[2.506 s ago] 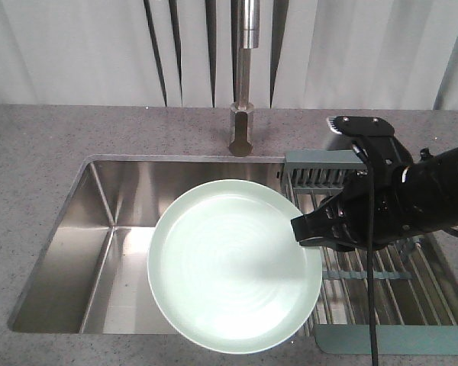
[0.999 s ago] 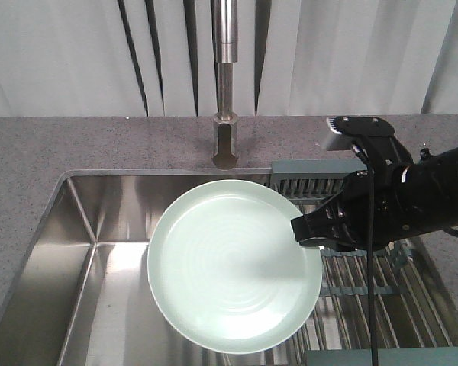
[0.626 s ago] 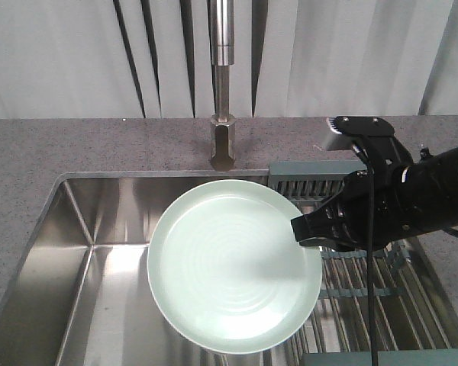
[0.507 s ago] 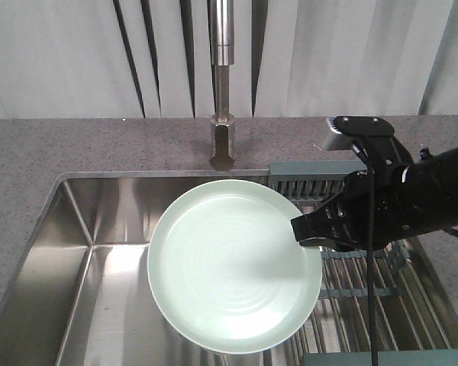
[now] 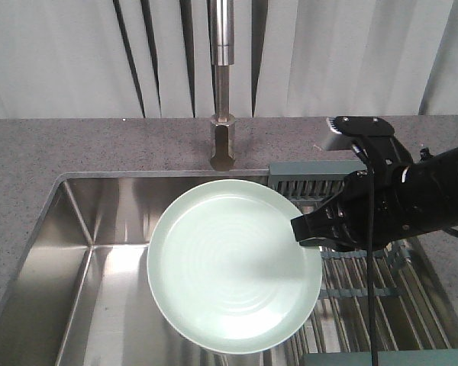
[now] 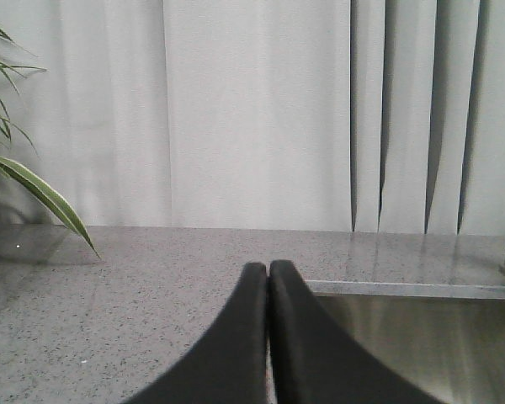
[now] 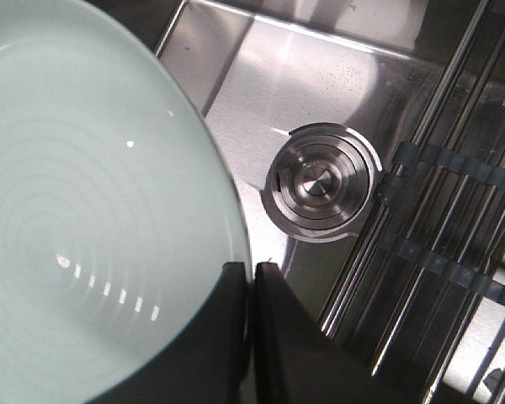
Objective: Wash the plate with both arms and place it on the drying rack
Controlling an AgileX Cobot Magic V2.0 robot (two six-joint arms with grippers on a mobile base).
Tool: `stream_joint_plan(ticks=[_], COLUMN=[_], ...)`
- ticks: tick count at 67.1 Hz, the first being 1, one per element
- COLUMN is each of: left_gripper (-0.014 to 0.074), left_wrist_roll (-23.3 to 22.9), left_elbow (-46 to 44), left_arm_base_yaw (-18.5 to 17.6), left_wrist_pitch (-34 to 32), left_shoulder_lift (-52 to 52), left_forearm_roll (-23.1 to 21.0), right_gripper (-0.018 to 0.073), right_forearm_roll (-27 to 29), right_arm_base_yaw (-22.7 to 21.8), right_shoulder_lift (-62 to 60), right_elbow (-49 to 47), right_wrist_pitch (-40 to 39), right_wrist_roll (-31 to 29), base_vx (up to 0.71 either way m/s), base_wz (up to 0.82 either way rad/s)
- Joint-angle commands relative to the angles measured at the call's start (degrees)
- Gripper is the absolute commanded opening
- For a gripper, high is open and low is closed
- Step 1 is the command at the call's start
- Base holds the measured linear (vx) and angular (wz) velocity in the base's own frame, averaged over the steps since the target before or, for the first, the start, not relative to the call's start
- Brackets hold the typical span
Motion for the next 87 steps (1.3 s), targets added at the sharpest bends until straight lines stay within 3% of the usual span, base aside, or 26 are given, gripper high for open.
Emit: stream_joint_plan(ticks=[1,24,34,47,68,87], left_gripper=[-0.0006,-0.0006,-0.0006,-0.0006,-0.0006,-0.0006], left_wrist_roll=[-0.3,-0.3,-0.7,-0.7,-0.7,0.4], left_elbow=[-1.6,-1.8,-6.5,-17.9,-35.7,-42.1], left_arm_base_yaw=[0.0,0.0,0.0,0.0,0.0,0.0], left_wrist_pitch=[-4.2,-6.2,-5.8,3.0,19.8,24.2], left_shoulder_lift=[-0.8,-0.8,-0.7,3.8,23.0,38.9], left_forearm_roll=[-0.4,-0.4,-0.4,-0.4,-0.4,-0.4], right_gripper=[-0.0001,-0.0001,-0.0001,-0.0001,-0.0001,-0.0001], right_forearm_roll=[1.6,1.6,1.6,1.6,1.6,1.6], right_arm_base_yaw=[-0.1,-0.1,-0.1,-0.1,-0.1,-0.1], right_shoulder_lift=[-1.7,-1.7,-1.7,-1.7,-1.7,-1.7], right_elbow=[-1.7,-1.7,-1.7,-1.7,-1.7,-1.7], right_wrist_pitch=[-2.0,-2.0,-2.0,-2.0,-2.0,-2.0], right_wrist_roll=[-0.4,-0.4,-0.4,-0.4,-0.4,-0.4], base_vx=[0.00,0.00,0.00,0.00,0.00,0.00], base_wz=[0.00,0.00,0.00,0.00,0.00,0.00])
